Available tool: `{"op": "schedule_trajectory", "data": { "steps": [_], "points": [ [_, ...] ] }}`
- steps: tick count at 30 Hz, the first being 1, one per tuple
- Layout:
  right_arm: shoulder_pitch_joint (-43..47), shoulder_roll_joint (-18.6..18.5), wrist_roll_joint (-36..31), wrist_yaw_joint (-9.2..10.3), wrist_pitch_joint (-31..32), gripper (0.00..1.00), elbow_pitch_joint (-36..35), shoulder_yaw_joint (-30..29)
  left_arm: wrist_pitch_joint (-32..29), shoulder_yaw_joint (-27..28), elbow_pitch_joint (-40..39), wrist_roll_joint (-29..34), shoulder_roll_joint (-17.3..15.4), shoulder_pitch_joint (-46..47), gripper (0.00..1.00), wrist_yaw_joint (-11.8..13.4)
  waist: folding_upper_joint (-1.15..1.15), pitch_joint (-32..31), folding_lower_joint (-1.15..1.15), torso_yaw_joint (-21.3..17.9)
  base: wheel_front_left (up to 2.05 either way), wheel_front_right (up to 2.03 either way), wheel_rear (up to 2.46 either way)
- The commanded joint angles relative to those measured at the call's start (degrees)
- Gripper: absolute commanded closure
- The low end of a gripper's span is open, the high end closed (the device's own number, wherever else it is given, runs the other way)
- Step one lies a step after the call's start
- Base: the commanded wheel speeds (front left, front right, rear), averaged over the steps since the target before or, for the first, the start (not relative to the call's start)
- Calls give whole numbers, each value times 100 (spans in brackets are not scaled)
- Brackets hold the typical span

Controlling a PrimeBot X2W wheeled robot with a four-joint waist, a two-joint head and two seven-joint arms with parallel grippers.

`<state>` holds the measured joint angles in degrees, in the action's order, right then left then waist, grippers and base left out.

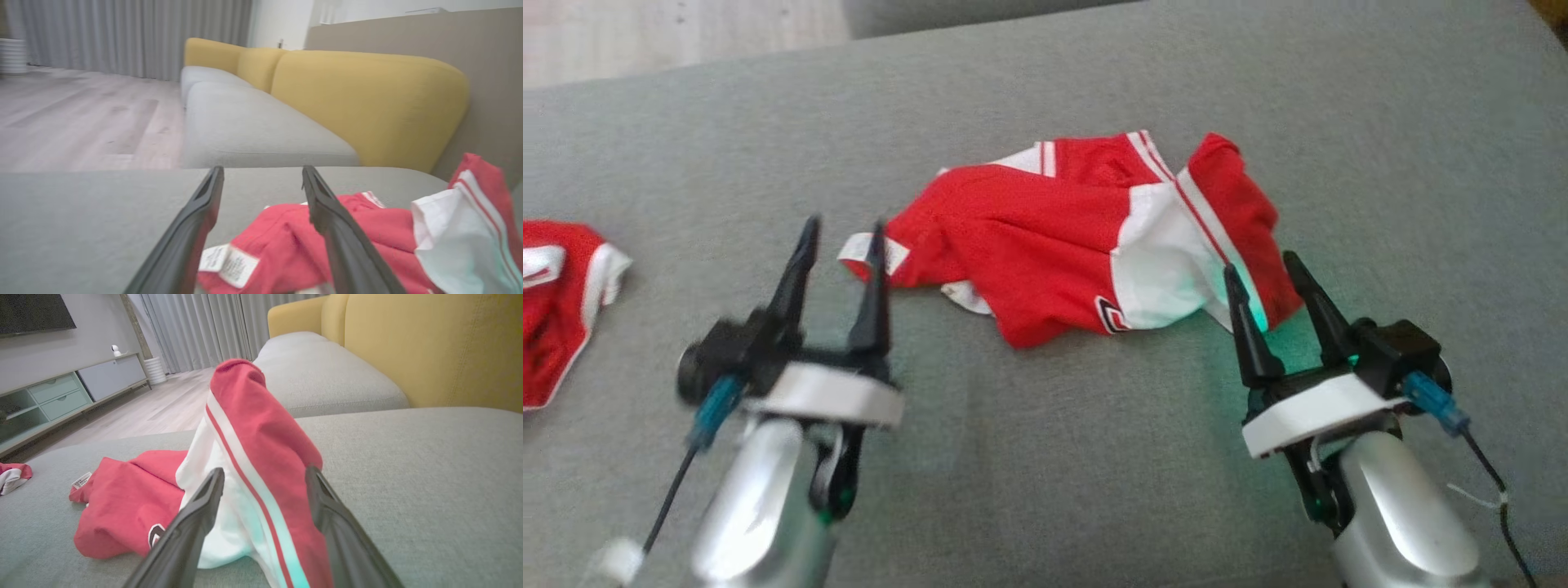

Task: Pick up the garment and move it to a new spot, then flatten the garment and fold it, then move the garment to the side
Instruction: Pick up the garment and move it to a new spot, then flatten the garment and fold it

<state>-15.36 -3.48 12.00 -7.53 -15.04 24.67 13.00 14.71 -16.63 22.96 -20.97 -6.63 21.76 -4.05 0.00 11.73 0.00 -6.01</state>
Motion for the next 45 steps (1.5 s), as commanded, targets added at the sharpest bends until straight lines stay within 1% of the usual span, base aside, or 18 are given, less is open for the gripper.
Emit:
{"op": "schedule_trajectory", "data": {
  "steps": [1,7,11,15,17,24,29,32,36,37,40,45],
  "points": [
    [-5,60,-29,4,4,0,-149,65,29,323,-250,100,-45,9,0,28,0,-124,0,126,0,0,0],
    [189,60,-49,4,4,0,-51,-50,29,1138,-495,598,161,-970,0,-76,0,-399,0,225,0,0,0],
    [342,60,-72,4,4,0,4,-119,29,1442,-565,775,291,-1449,0,-155,0,-585,0,275,0,0,0],
    [482,60,-100,4,4,0,49,-163,29,1620,-658,875,358,-1775,0,-182,0,-709,0,306,0,0,0],
    [541,60,-111,4,4,0,69,-176,29,1585,-631,936,368,-1897,0,-196,0,-743,0,327,0,0,0],
    [549,60,-161,4,4,0,66,-117,29,1421,-680,761,373,-1896,0,-142,0,-728,0,374,0,0,0],
    [409,60,-157,4,4,0,158,172,29,1330,-685,722,374,-1805,0,-119,0,-615,0,466,0,0,0],
    [209,60,-118,4,4,0,360,437,29,1268,-653,680,374,-1770,0,-121,0,-509,0,553,0,0,0],
    [-125,60,-85,4,4,0,734,649,29,1143,-591,597,375,-1700,0,-132,0,-347,0,724,0,0,0],
    [-242,60,-107,4,4,0,955,692,29,1073,-564,554,375,-1651,0,-135,0,-280,0,831,0,0,0],
    [-347,60,-183,4,4,0,1239,575,29,973,-570,548,375,-1579,0,-127,0,-210,0,964,0,0,0],
    [-347,60,-238,4,4,0,1351,442,29,908,-603,514,375,-1528,0,-104,0,-128,0,1064,0,0,0]
  ]
}}
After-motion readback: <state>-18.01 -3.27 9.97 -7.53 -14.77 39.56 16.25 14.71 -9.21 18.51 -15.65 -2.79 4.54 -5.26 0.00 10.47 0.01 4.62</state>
